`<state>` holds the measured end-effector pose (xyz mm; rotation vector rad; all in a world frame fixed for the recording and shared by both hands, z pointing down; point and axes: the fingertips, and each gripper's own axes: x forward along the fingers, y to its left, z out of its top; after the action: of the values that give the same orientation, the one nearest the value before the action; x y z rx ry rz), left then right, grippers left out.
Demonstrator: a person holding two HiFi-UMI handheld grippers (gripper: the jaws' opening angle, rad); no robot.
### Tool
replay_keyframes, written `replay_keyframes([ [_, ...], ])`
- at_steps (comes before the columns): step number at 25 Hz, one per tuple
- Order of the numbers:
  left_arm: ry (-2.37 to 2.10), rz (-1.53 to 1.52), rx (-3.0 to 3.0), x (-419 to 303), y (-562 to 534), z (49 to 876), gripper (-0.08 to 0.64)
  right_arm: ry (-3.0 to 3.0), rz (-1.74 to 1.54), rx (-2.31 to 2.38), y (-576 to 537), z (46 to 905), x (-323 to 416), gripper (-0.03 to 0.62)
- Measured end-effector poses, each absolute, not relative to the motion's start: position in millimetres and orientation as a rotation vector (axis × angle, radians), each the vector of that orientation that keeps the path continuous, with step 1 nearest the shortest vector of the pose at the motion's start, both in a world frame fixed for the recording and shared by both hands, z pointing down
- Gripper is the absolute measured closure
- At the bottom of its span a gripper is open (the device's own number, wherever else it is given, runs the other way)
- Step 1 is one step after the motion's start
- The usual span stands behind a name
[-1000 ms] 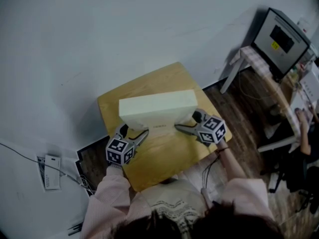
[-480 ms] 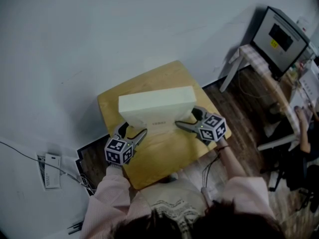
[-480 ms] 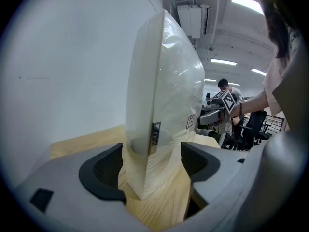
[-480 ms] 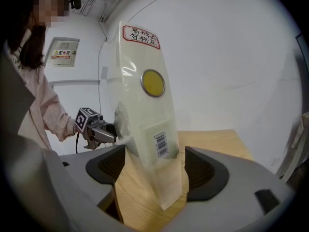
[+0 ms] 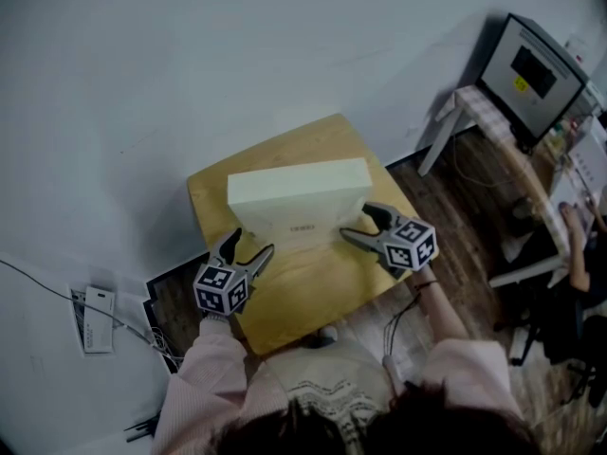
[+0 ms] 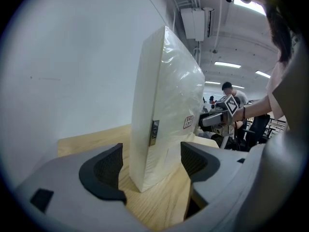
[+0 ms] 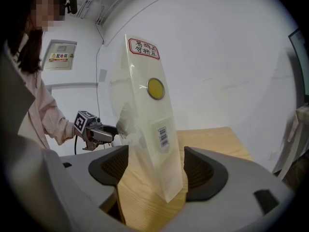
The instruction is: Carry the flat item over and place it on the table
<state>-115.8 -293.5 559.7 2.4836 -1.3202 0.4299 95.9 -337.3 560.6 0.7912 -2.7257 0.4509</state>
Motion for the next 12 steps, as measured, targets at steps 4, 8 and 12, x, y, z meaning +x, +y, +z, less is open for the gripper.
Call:
replay_keyframes([
  [4, -1.37, 0.405, 2.471, -119.2, -281.1, 554.0, 0.232, -2.72, 0.451, 0.812, -326.5, 557.8, 103.2, 0.273],
  [8, -1.422, 0.364, 2.464, -120.4, -270.4, 546.1, 0.304, -2.738, 0.413, 0.843, -316.6, 552.2, 107.1, 0.355],
  [12, -1.466, 0.327, 2.48, -115.3, -257.4, 534.6, 0.373, -2.763, 0.378, 0.841, -302.1, 544.4, 103.7, 0.438],
])
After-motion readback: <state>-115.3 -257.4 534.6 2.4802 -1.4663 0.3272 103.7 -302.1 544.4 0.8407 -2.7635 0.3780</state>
